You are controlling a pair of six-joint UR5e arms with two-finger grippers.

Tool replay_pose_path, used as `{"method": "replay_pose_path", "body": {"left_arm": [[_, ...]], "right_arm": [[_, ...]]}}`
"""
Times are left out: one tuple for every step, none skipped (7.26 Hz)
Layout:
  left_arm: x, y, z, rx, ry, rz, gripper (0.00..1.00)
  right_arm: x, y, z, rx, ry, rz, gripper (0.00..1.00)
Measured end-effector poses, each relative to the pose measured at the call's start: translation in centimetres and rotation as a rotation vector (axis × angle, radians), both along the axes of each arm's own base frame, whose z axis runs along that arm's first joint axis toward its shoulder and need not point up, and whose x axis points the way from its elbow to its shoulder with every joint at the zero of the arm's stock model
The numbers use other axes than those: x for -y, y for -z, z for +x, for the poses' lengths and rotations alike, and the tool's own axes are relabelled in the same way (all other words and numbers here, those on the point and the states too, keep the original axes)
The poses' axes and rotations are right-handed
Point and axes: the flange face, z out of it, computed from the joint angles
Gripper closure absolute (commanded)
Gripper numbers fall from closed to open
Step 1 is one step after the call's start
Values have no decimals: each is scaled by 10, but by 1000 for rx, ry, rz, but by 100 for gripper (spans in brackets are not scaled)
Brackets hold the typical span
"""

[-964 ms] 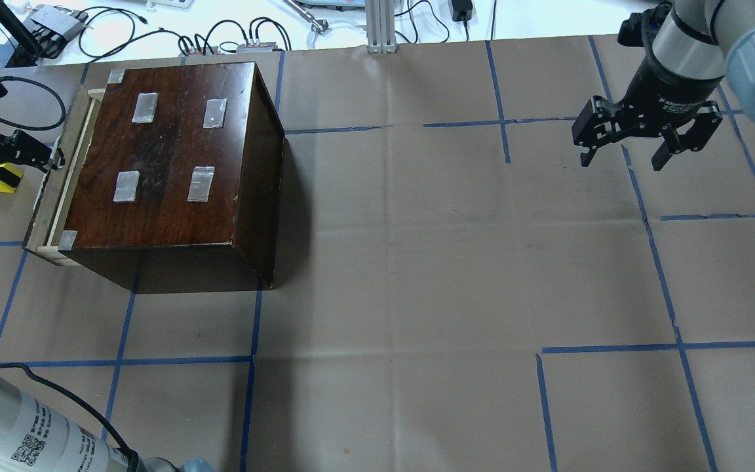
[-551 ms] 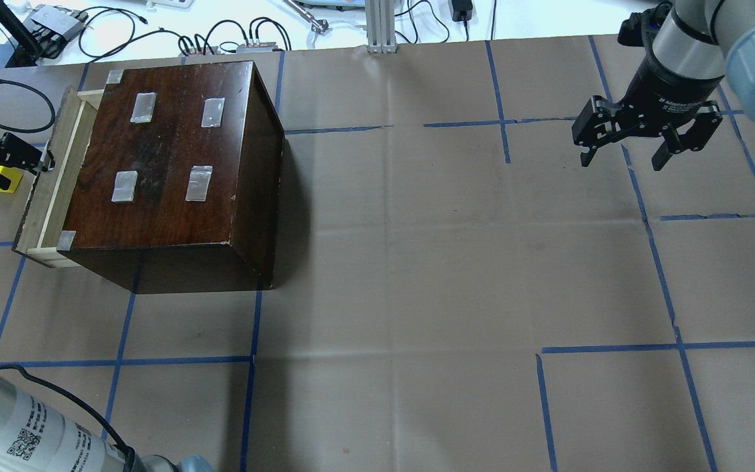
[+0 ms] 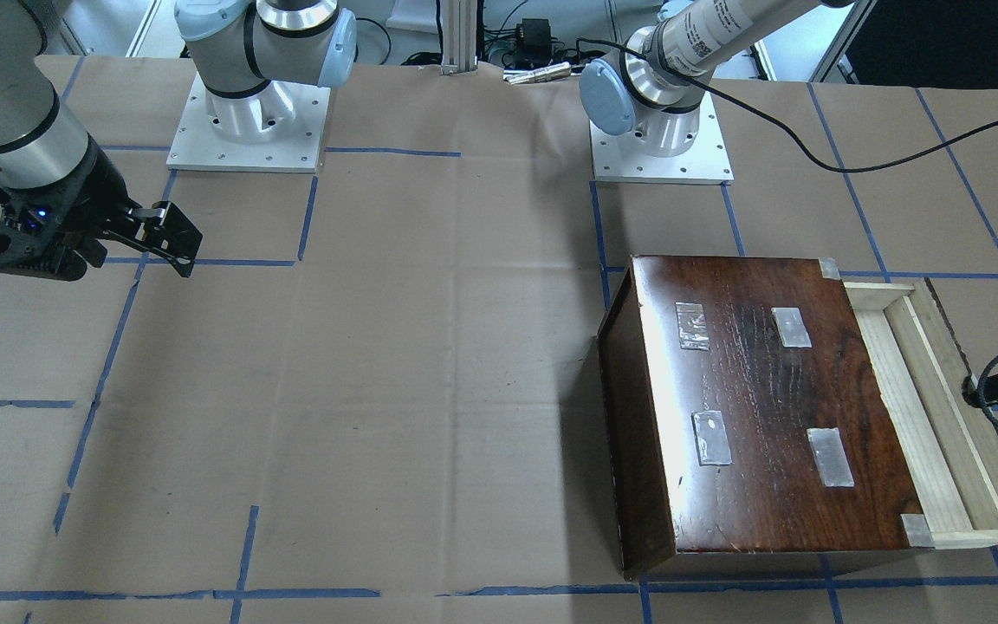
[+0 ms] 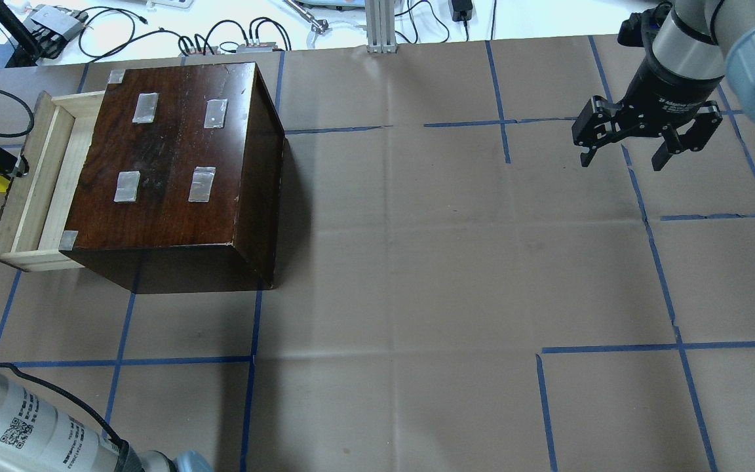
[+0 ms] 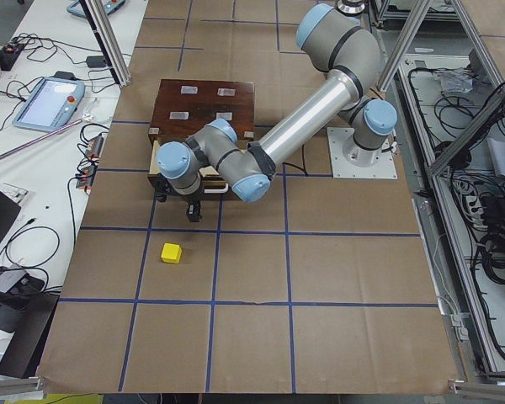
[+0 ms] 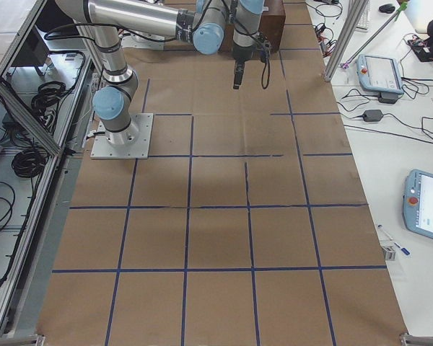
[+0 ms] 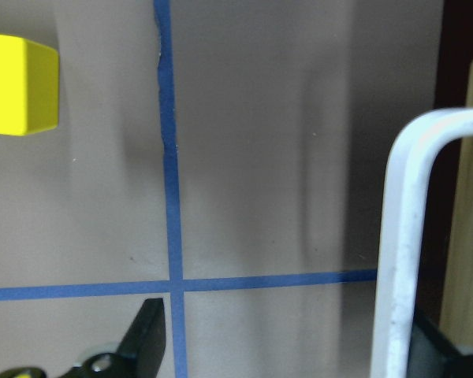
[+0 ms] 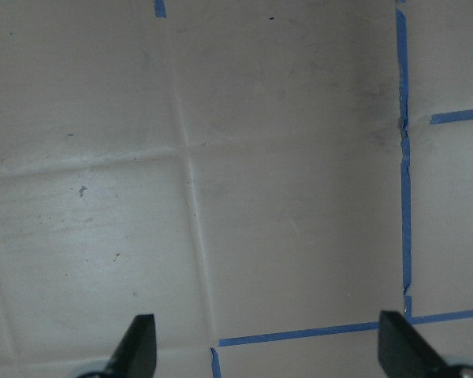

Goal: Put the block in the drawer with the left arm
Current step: 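Pull the drawer out of the wooden box with the left gripper, then release the handle and grasp the yellow cube with the left gripper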

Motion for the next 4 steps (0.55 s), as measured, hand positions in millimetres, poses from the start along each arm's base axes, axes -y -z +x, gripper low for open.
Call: {"method": "replay_pose_path", "body": {"left_arm": [[0, -1, 4, 6, 10, -1, 2], [0, -2, 7, 13, 23, -1, 2], [-1, -3, 11, 17, 28, -1, 2], [-3, -3, 17, 19, 24, 0, 2]], "right_arm": [[0, 0, 0, 0, 0, 0, 0], [0, 0, 0, 0, 0, 0, 0], [0, 0, 0, 0, 0, 0, 0], [0, 0, 0, 0, 1, 0, 0]]}}
